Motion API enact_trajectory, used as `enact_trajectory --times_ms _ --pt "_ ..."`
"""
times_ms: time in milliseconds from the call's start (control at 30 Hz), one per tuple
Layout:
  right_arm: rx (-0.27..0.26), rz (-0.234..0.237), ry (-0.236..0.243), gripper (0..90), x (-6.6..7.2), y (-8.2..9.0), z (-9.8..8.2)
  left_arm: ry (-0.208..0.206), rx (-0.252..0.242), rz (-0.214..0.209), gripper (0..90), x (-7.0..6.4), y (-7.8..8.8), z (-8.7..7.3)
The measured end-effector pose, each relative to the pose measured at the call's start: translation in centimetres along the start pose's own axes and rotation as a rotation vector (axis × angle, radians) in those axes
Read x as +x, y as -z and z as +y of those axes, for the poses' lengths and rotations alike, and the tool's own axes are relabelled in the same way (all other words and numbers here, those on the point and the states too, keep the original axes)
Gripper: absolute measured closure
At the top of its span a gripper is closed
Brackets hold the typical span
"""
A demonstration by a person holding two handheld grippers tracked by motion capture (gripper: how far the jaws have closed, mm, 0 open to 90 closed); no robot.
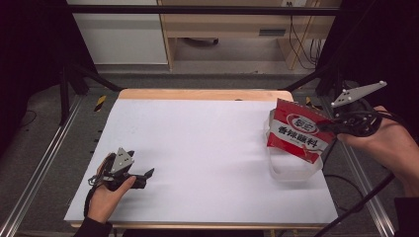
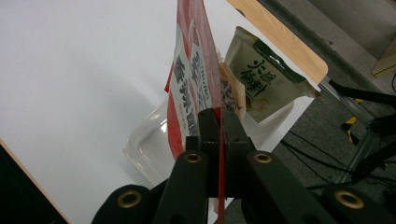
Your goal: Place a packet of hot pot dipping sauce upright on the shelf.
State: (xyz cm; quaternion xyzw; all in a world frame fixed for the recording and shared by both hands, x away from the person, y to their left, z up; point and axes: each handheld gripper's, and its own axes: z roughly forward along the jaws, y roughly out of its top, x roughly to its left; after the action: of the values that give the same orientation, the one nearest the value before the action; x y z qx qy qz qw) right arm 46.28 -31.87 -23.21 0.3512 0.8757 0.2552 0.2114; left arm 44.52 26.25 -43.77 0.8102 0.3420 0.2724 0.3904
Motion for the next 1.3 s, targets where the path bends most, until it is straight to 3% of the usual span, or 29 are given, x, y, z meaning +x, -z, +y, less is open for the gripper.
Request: enact_trajectory --times_ms 400,867,1067,1133,1300 --pt "0.024 0.005 -0.022 90.0 -0.6 -0.1 -1.4 -0.003 0.003 -0.004 6.8 -0.1 -0.1 0.0" --pt "0.065 0.055 -0.079 89.9 -0.3 -4.4 -3.7 0.000 0.003 -0.007 6.8 -0.3 -0.2 0.0" --pt "0.058 0.036 -0.113 89.2 -1.1 -5.0 -5.1 -0.007 0.010 -0.009 6.8 -0.3 -0.2 0.0" --pt "0.050 0.030 -0.122 80.2 -1.3 -4.9 -5.5 -0.005 0.009 -0.008 6.8 -0.3 -0.2 0.0" --pt "-0.049 -0.066 -0.112 35.5 -0.8 -3.8 -5.0 -0.009 0.010 -0.007 6.8 -0.4 -0.2 0.0"
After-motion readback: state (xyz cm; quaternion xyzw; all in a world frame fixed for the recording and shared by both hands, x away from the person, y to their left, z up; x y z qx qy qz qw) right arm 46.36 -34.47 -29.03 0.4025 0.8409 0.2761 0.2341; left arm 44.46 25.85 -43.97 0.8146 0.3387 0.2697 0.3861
